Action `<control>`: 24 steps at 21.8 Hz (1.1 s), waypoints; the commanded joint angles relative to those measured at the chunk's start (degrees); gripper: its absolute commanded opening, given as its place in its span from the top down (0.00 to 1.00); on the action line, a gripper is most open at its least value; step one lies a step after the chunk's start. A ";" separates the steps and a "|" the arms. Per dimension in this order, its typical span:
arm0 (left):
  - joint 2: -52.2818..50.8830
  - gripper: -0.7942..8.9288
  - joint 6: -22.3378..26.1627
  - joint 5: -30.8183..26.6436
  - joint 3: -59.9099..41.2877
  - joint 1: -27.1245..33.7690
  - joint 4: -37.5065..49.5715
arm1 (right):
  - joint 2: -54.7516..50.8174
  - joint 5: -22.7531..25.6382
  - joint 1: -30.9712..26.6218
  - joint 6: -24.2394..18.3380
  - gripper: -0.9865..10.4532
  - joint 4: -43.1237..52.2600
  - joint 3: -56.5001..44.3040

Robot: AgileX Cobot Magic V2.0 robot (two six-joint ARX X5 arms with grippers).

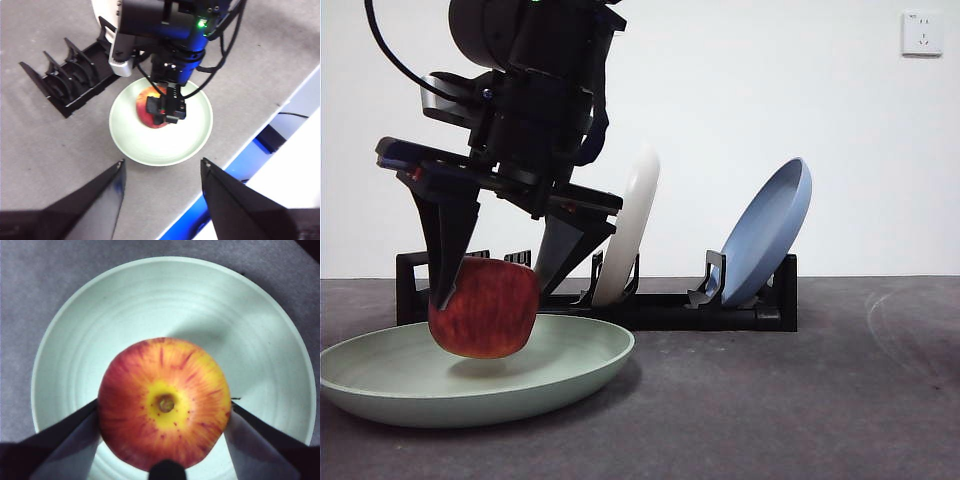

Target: Take the green plate from the plate rack,put the plate on the table,take the apple from the table,put the apple in the plate

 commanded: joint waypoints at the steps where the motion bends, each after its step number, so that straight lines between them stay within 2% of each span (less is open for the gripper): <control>1: -0.28 0.66 -0.17 2.49 -0.09 0.17 -0.33 | 1.40 -0.70 0.09 -0.28 0.92 0.35 -0.07; 4: -0.28 0.66 -0.15 2.84 -0.07 0.17 -0.31 | 2.49 -2.32 0.02 -0.44 0.92 -0.15 -0.09; 8: -0.28 0.66 -0.15 2.86 -0.09 0.17 -0.33 | 3.43 -1.90 0.15 -0.39 0.92 0.09 -0.09; 9: -0.28 0.66 -0.15 3.08 -0.09 0.20 -0.33 | 3.43 -1.88 0.13 -0.02 0.86 0.35 -0.09; 12: -0.28 0.66 -0.17 3.32 -0.09 0.17 -0.33 | 3.43 -0.81 0.11 2.10 0.44 -0.09 -0.09; 13: -0.28 0.66 -0.20 3.32 -0.09 0.17 -0.31 | 3.43 0.28 0.11 2.82 0.39 -0.28 -0.09; 18: -0.28 0.66 -0.20 3.32 -0.09 0.17 -0.33 | 3.39 0.66 0.11 2.89 0.39 -1.90 0.00; 24: -0.26 0.66 -0.31 3.48 -0.09 0.17 -0.31 | 2.60 0.63 -0.24 1.40 0.39 -16.59 9.33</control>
